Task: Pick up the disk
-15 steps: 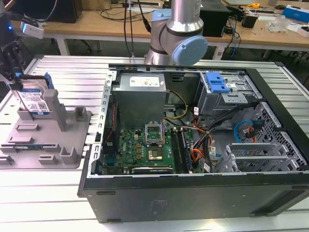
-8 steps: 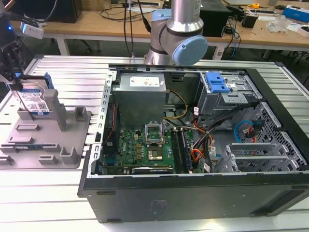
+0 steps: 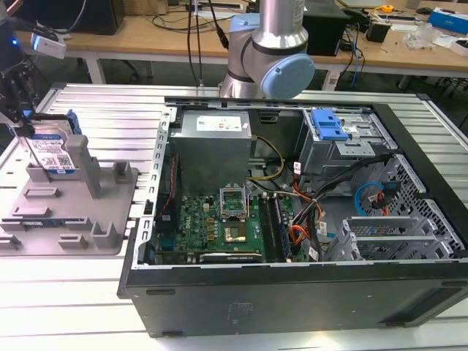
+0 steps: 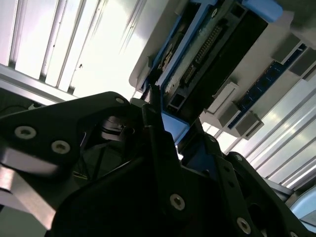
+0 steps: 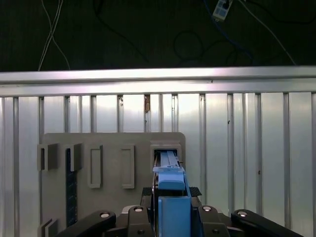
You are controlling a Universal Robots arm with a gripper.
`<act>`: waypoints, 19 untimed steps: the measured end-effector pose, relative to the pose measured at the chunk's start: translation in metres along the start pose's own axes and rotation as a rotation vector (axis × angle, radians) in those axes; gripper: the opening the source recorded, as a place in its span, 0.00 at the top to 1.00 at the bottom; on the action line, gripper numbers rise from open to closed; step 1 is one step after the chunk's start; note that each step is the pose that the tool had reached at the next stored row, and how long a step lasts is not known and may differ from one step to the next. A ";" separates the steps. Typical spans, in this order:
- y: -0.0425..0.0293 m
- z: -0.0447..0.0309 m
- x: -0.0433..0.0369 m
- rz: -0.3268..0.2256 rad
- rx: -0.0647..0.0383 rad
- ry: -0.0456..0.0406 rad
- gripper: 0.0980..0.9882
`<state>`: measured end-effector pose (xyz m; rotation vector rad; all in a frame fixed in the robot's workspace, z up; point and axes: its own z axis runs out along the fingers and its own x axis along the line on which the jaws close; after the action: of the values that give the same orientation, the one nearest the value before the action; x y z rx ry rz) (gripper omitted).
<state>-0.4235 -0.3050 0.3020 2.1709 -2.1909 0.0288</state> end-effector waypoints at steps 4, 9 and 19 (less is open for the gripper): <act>0.0007 -0.0277 0.0015 0.000 0.000 0.0000 0.70; 0.0015 -0.0570 0.0031 0.000 0.000 0.0000 0.70; 0.0026 -0.1201 0.0065 0.000 0.000 0.0000 0.70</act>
<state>-0.4228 -0.3050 0.4222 2.1709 -2.1908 0.0288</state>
